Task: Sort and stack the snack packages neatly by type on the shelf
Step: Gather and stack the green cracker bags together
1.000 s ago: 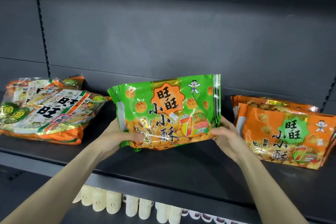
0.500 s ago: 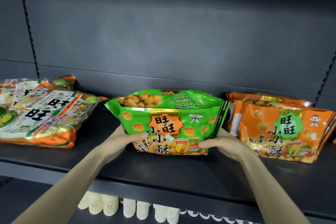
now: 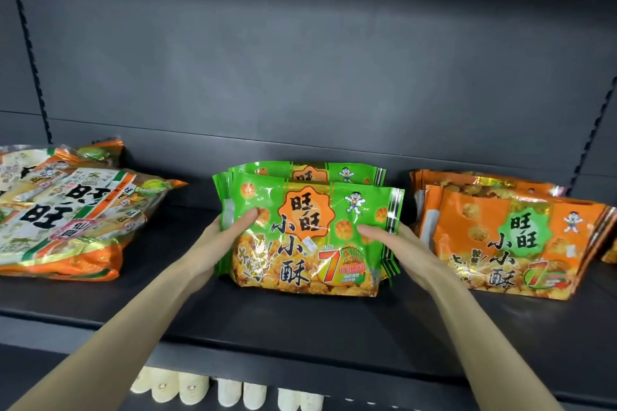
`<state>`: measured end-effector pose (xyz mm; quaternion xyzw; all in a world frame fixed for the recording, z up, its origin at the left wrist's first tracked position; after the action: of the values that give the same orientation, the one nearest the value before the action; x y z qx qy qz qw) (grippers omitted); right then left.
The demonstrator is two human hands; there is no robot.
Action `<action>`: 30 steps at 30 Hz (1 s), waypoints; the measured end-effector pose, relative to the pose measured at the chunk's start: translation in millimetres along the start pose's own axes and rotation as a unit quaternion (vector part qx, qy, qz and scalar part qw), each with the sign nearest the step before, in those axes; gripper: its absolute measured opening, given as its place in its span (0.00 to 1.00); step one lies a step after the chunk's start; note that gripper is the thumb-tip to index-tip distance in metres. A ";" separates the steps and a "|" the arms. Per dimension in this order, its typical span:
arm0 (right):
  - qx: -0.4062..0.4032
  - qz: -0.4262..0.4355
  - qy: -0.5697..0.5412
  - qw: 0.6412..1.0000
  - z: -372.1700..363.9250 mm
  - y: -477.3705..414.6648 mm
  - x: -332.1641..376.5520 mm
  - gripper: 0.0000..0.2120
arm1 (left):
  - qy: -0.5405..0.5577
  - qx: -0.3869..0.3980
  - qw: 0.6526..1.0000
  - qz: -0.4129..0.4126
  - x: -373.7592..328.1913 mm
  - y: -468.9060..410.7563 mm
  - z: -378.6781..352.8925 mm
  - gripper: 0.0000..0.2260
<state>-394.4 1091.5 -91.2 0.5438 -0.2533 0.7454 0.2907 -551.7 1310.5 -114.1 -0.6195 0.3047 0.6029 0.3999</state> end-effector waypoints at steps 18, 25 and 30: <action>-0.069 0.100 0.012 0.992 16.7 -30.8 0.8 0.27 | -0.033 -0.090 0.990 -0.105 -2.8 -33.9 -4.2 0.27; -0.075 0.094 0.013 0.993 12.2 -43.9 -8.6 0.46 | -0.064 -0.131 0.986 -0.081 10.8 -40.3 4.1 0.39; -0.038 0.089 0.019 0.995 6.8 -47.8 -14.8 0.48 | -0.052 -0.100 0.991 -0.065 12.7 -45.3 5.1 0.37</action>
<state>-352.4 1118.1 -100.5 0.4935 -0.3233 0.7683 0.2483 -514.2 1338.6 -120.7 -0.6425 0.1806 0.6344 0.3900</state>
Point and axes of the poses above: each hand's wrist, its own y-axis away from the middle knuckle, its own z-axis out of the back of the hand, x = y × z, the point moved 10 cm from there along -y, towards the middle knuckle
